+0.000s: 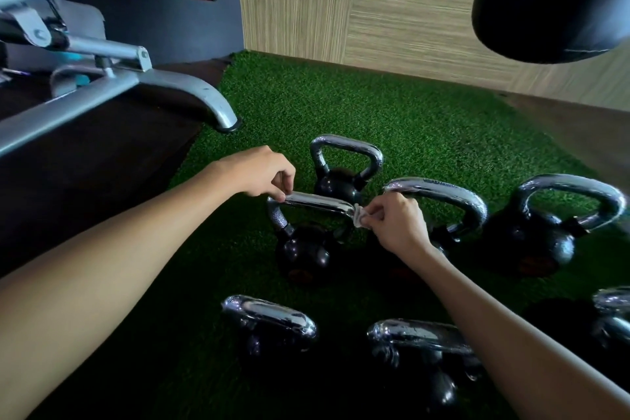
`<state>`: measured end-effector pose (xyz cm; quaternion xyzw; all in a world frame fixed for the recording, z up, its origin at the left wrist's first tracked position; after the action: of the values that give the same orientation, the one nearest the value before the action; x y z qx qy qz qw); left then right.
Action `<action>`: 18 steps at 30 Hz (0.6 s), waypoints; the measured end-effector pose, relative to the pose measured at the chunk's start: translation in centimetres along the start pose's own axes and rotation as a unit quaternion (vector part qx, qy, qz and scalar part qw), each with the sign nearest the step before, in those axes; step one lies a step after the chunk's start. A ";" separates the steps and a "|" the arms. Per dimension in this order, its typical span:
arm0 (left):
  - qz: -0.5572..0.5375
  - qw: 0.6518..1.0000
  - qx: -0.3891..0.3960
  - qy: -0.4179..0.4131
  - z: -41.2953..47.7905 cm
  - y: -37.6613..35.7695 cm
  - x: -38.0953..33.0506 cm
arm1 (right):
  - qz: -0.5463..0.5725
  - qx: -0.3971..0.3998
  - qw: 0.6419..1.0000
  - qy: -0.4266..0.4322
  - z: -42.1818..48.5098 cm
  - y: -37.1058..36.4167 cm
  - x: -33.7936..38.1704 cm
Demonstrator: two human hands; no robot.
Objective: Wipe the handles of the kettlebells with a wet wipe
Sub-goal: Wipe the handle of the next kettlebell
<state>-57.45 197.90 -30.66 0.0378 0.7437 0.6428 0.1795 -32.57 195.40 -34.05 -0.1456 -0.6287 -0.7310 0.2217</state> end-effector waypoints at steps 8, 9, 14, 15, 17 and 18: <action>-0.008 1.000 -0.023 0.009 -0.3 -0.2 0.2 | 0.010 0.066 0.997 -0.031 1.3 -1.0 -1.3; -0.007 1.000 -0.027 0.009 -0.4 -0.1 0.2 | 0.010 0.077 0.996 -0.034 1.4 -1.4 -1.4; -0.016 0.998 -0.049 0.026 -1.1 -0.1 0.1 | 0.013 0.163 0.985 -0.059 1.2 -4.6 -2.3; -0.022 0.997 -0.059 0.032 -1.3 -0.1 0.1 | 0.008 0.177 0.982 -0.063 1.1 -5.2 -2.3; -0.035 0.995 -0.078 0.045 -1.8 -0.2 0.1 | 0.011 0.193 0.978 -0.075 0.8 -5.8 -2.4; -0.044 0.994 -0.083 0.054 -2.1 -0.2 0.1 | 0.012 0.191 0.978 -0.082 0.7 -5.6 -2.4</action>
<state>-58.21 195.94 -30.66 -0.0442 0.6970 0.6953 0.1697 -33.42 197.08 -39.89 -0.1674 -0.7711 -0.5802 0.2017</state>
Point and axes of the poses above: each hand's wrist, its own z-axis towards the middle knuckle, its own y-axis out of the back of the hand, x = y × z, the point moved 8 cm from there along z, towards the middle knuckle, and after that the axes turned 2 degrees about -x, right-handed, at the moved point
